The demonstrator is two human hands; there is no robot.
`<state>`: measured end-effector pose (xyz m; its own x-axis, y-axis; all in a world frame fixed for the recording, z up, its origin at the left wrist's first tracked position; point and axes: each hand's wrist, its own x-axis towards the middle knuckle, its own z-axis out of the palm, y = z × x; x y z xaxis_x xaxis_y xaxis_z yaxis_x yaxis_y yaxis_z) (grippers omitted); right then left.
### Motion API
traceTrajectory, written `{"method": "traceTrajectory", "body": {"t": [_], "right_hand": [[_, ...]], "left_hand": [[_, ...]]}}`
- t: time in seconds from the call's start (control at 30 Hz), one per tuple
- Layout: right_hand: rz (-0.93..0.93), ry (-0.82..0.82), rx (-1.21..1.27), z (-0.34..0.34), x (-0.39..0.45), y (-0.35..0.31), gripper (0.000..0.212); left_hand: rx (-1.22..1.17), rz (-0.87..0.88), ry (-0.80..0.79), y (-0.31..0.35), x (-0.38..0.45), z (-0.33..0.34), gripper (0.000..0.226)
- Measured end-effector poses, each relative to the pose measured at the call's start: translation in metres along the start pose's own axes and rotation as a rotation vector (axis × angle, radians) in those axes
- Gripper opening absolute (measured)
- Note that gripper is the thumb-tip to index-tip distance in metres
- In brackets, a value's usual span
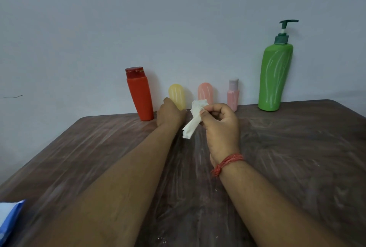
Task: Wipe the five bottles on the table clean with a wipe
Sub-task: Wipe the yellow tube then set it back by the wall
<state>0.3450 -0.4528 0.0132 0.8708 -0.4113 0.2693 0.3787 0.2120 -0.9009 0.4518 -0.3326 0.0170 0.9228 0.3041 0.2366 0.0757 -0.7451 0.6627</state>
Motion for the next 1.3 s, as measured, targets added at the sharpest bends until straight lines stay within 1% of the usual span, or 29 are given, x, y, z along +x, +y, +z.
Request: {"method": "traceTrajectory", "body": {"t": [0.13,0.2,0.27,0.37,0.47,0.53,0.67,0.7,0.77,0.87,0.97,1.03,1.17,1.23,1.3], "right_hand": [[0.01,-0.029,0.011,0.004,-0.008,-0.002,0.017],[-0.015,-0.047,-0.01,0.007,-0.013,-0.008,0.016],[-0.045,-0.06,-0.009,0.01,-0.018,-0.017,0.016],[-0.084,-0.093,0.018,0.013,-0.033,-0.032,0.015],[-0.101,-0.179,-0.061,0.011,-0.054,-0.041,0.013],[-0.095,-0.265,-0.103,0.002,-0.071,-0.046,0.016],[-0.112,-0.414,-0.13,-0.026,-0.102,-0.055,0.041],[-0.151,-0.42,-0.164,-0.032,-0.107,-0.057,0.042],[-0.234,-0.411,-0.273,-0.043,-0.115,-0.061,0.035],[-0.373,-0.417,-0.443,-0.055,-0.123,-0.063,0.025],[-0.505,-0.447,-0.592,-0.056,-0.126,-0.062,0.022],[-0.49,-0.439,-0.608,-0.054,-0.127,-0.062,0.031],[-0.435,-0.426,-0.589,-0.046,-0.133,-0.06,0.06],[-0.438,-0.404,-0.611,-0.045,-0.133,-0.061,0.061],[-0.503,-0.377,-0.695,-0.047,-0.128,-0.063,0.046]], "left_hand": [[-0.106,0.151,-0.027,-0.004,-0.035,-0.023,0.043],[-0.172,0.189,-0.04,-0.01,-0.06,-0.042,0.033],[-0.229,0.187,-0.072,-0.02,-0.087,-0.062,0.02],[-0.355,0.138,-0.145,-0.037,-0.125,-0.089,0.025],[-0.461,0.082,-0.21,-0.048,-0.159,-0.111,0.034],[-0.445,0.093,-0.239,-0.053,-0.179,-0.121,0.034],[-0.432,0.108,-0.258,-0.051,-0.214,-0.131,0.034],[-0.416,0.118,-0.257,-0.05,-0.221,-0.131,0.033],[-0.378,0.163,-0.252,-0.048,-0.232,-0.13,0.028],[-0.331,0.239,-0.22,-0.049,-0.246,-0.124,0.031],[-0.257,0.288,-0.197,-0.053,-0.251,-0.121,0.03],[-0.268,0.304,-0.214,-0.055,-0.25,-0.123,0.03],[-0.306,0.292,-0.234,-0.057,-0.25,-0.128,0.033],[-0.317,0.29,-0.251,-0.058,-0.249,-0.126,0.03],[-0.34,0.31,-0.263,-0.057,-0.25,-0.124,0.028]]}}
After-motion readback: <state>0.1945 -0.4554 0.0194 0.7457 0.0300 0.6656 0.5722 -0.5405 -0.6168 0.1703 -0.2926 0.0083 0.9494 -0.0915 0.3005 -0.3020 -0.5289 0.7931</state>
